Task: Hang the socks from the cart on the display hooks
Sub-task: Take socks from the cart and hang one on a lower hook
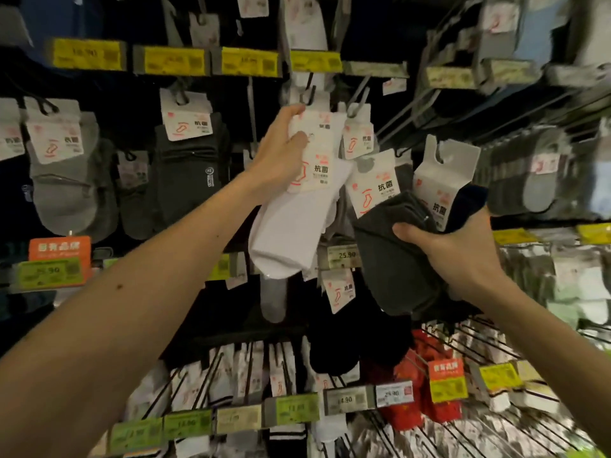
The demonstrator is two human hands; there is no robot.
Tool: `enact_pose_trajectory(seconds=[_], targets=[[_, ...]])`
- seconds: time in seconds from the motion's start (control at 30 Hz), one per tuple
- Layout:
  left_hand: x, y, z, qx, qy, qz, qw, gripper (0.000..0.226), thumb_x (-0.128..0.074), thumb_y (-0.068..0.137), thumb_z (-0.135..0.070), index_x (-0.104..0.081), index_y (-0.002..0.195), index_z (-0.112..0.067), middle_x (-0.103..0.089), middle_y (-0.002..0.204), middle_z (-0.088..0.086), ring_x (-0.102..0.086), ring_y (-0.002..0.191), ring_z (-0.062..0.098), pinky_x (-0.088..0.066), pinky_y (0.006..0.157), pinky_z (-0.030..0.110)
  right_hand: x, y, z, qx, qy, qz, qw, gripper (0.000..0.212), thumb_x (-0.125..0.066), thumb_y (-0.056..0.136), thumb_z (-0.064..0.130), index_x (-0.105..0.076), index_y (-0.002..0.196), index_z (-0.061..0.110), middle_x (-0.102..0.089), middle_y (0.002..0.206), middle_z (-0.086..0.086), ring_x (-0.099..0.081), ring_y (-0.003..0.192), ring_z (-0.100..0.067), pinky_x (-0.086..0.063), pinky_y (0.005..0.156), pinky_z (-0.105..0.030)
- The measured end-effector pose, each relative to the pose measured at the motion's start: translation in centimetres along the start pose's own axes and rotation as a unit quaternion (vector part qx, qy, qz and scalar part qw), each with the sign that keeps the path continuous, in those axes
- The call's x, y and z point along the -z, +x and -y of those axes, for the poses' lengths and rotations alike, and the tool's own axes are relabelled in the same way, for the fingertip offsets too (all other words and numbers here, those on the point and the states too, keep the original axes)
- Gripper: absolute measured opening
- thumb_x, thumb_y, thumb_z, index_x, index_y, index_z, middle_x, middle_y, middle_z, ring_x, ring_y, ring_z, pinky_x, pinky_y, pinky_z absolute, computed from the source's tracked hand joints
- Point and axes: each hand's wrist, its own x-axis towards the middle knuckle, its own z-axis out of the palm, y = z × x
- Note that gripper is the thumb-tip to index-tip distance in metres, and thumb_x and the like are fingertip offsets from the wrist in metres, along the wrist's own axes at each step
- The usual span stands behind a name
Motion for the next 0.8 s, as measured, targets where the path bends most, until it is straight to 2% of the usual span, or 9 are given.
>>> enact_pose_trajectory(seconds=[0.13,0.23,0.33,0.43,0.57,0.67,0.73,0.8], targets=[[-0.9,2.7,-1.2,0.028,-0.025,-0.019,0.999,0.049,-0.039,0.105,-0.012,-0.032,0.15,-0.03,-0.052,0.136,0.002,-0.065,0.088,0.008,-0.056,0.063,0.018,1.5,1.7,-0.3,0.001,-0.015,0.009,1.0,0.071,-0.09,0.068,0.013,-0.06,0.132,0.016,-0.069,0.122,0.004,-0.066,0.113,-0.015,-0.054,0.099,-0.046],[-1.5,3.9,-1.9,0.035,-0.028,-0.031,0.999,0.052,-0.041,0.105,-0.01,-0.03,0.152,-0.029,-0.052,0.135,0.0,-0.063,0.075,0.001,-0.052,0.054,0.013,2.3,2.5,-0.3,0.01,-0.031,0.007,0.999,0.073,-0.09,0.067,0.015,-0.059,0.133,0.018,-0.068,0.121,0.005,-0.065,0.113,-0.013,-0.054,0.099,-0.043],[-1.8,5.0,-2.2,0.008,-0.013,-0.048,0.999,0.053,-0.04,0.105,-0.009,-0.03,0.152,-0.031,-0.044,0.149,0.001,-0.063,0.077,-0.002,-0.051,0.056,0.012,3.1,3.3,-0.4,0.016,-0.04,0.006,0.999,0.071,-0.091,0.066,0.017,-0.061,0.131,0.019,-0.07,0.118,0.008,-0.066,0.11,-0.012,-0.055,0.097,-0.043],[-1.9,5.8,-2.5,-0.021,-0.007,-0.078,0.997,0.053,-0.038,0.105,-0.008,-0.032,0.15,-0.034,-0.051,0.138,-0.002,-0.064,0.081,0.007,-0.053,0.06,0.018,3.7,4.1,-0.7,0.018,-0.035,0.012,0.999,0.07,-0.09,0.068,0.017,-0.061,0.131,0.02,-0.07,0.119,0.009,-0.066,0.111,-0.011,-0.055,0.097,-0.043],[-1.8,6.9,-2.8,-0.013,0.025,-0.104,0.994,0.052,-0.039,0.105,-0.01,-0.03,0.15,-0.035,-0.043,0.132,-0.008,-0.063,0.081,0.006,-0.053,0.06,0.015,3.8,5.3,-1.0,0.017,-0.023,0.026,0.999,0.074,-0.091,0.067,0.023,-0.058,0.133,0.021,-0.068,0.122,0.007,-0.065,0.113,-0.013,-0.055,0.097,-0.044],[-2.0,8.0,-2.5,-0.012,0.06,-0.126,0.99,0.052,-0.04,0.105,-0.012,-0.03,0.15,-0.037,-0.043,0.142,-0.003,-0.063,0.094,0.011,-0.055,0.071,0.021,3.7,5.8,-1.3,0.019,-0.016,0.03,0.999,0.077,-0.09,0.064,0.029,-0.058,0.133,0.022,-0.068,0.122,0.007,-0.065,0.112,-0.014,-0.055,0.096,-0.045],[-2.2,8.5,-2.4,-0.011,0.07,-0.138,0.988,0.053,-0.041,0.105,-0.011,-0.03,0.148,-0.039,-0.043,0.136,-0.006,-0.061,0.098,0.013,-0.057,0.075,0.023,3.6,6.1,-1.7,0.015,-0.005,0.036,0.999,0.077,-0.09,0.062,0.032,-0.059,0.132,0.022,-0.069,0.121,0.008,-0.066,0.111,-0.014,-0.055,0.096,-0.045],[-2.6,9.0,-2.3,-0.015,0.084,-0.149,0.985,0.056,-0.043,0.103,-0.01,-0.03,0.146,-0.042,-0.045,0.134,-0.007,-0.06,0.107,0.021,-0.057,0.086,0.037,3.6,6.4,-2.1,0.015,0.006,0.041,0.999,0.076,-0.089,0.063,0.03,-0.059,0.132,0.023,-0.069,0.121,0.009,-0.066,0.111,-0.012,-0.055,0.097,-0.044]])
